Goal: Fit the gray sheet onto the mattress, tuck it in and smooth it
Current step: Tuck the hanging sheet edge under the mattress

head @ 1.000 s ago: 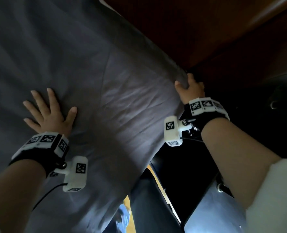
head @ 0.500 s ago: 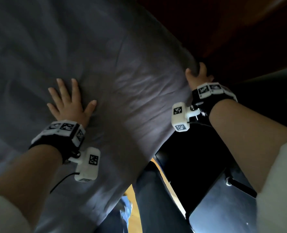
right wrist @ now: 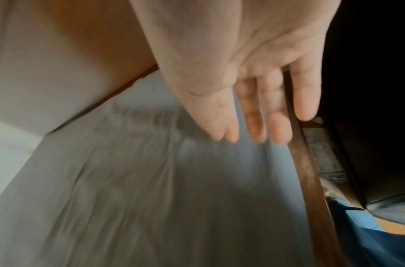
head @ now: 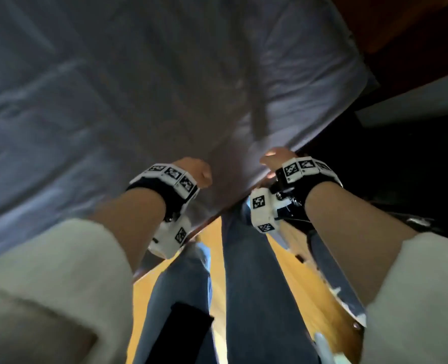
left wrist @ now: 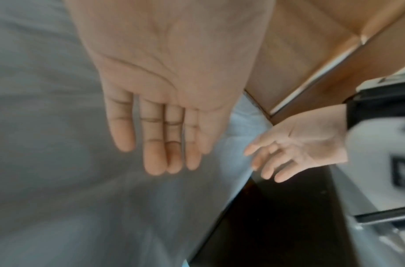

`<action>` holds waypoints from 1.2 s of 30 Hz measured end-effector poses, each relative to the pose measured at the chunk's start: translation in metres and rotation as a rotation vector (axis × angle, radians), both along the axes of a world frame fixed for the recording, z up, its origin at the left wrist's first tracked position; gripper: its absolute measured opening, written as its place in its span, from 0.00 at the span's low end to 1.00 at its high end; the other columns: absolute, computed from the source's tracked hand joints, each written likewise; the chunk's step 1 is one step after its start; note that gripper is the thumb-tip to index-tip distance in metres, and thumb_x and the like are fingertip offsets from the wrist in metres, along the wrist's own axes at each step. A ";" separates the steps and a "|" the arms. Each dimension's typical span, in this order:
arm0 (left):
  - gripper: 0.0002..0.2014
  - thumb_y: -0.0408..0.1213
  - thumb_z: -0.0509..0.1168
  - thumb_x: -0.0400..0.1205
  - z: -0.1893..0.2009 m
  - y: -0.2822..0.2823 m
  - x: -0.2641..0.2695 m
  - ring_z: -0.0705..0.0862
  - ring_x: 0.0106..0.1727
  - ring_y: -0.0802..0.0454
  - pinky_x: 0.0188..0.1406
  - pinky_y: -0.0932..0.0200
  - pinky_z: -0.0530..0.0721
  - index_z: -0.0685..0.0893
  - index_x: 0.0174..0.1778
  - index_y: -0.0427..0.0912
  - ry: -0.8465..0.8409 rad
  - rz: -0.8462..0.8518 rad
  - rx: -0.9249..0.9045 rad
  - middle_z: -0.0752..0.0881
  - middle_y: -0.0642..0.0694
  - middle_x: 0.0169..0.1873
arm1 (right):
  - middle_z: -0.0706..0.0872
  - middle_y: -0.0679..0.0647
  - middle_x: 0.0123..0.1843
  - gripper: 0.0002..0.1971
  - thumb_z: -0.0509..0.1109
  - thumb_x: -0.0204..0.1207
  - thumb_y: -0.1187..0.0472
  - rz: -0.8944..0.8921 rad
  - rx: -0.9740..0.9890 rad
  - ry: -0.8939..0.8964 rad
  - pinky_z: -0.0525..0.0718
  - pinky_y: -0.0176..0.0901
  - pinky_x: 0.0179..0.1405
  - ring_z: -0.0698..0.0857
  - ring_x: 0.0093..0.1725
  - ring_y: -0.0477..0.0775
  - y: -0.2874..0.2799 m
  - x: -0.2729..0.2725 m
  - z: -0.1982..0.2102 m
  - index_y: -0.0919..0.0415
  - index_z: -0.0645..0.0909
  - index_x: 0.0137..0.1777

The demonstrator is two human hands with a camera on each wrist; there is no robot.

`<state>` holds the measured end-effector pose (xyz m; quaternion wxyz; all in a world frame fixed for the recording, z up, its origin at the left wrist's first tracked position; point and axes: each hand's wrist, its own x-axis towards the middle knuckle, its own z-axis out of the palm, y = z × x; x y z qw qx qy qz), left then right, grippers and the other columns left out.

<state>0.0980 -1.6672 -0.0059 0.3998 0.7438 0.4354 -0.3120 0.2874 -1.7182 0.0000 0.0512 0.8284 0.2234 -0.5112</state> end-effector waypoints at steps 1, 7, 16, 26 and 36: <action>0.15 0.42 0.60 0.82 0.012 -0.009 -0.011 0.81 0.65 0.41 0.67 0.49 0.78 0.84 0.62 0.45 0.037 0.002 -0.006 0.83 0.43 0.64 | 0.80 0.65 0.68 0.19 0.66 0.78 0.59 0.067 0.011 0.063 0.80 0.51 0.66 0.81 0.66 0.65 -0.005 -0.022 0.010 0.66 0.77 0.67; 0.17 0.48 0.60 0.81 0.083 -0.063 -0.102 0.83 0.57 0.39 0.51 0.53 0.78 0.85 0.54 0.40 0.062 0.298 0.080 0.86 0.37 0.56 | 0.84 0.59 0.49 0.11 0.65 0.79 0.53 0.511 0.138 0.088 0.81 0.46 0.56 0.82 0.49 0.57 -0.020 -0.136 0.076 0.56 0.78 0.38; 0.19 0.46 0.58 0.84 0.127 -0.174 -0.192 0.80 0.65 0.40 0.58 0.54 0.75 0.82 0.62 0.37 0.195 0.688 0.073 0.82 0.37 0.65 | 0.84 0.58 0.49 0.14 0.63 0.77 0.50 1.071 0.136 0.105 0.75 0.43 0.43 0.81 0.48 0.59 -0.065 -0.235 0.107 0.60 0.80 0.40; 0.21 0.46 0.55 0.85 0.169 -0.309 -0.250 0.74 0.71 0.42 0.67 0.52 0.72 0.77 0.70 0.39 0.162 1.198 0.137 0.76 0.40 0.71 | 0.81 0.55 0.37 0.15 0.61 0.78 0.51 1.656 0.226 0.047 0.75 0.42 0.38 0.81 0.38 0.56 -0.147 -0.361 0.155 0.59 0.76 0.33; 0.17 0.46 0.53 0.85 0.189 -0.516 -0.412 0.76 0.48 0.45 0.32 0.60 0.71 0.78 0.40 0.38 0.231 1.677 0.114 0.78 0.41 0.42 | 0.80 0.51 0.33 0.12 0.66 0.74 0.53 1.917 0.306 0.148 0.75 0.40 0.36 0.81 0.38 0.55 -0.310 -0.556 0.186 0.55 0.73 0.31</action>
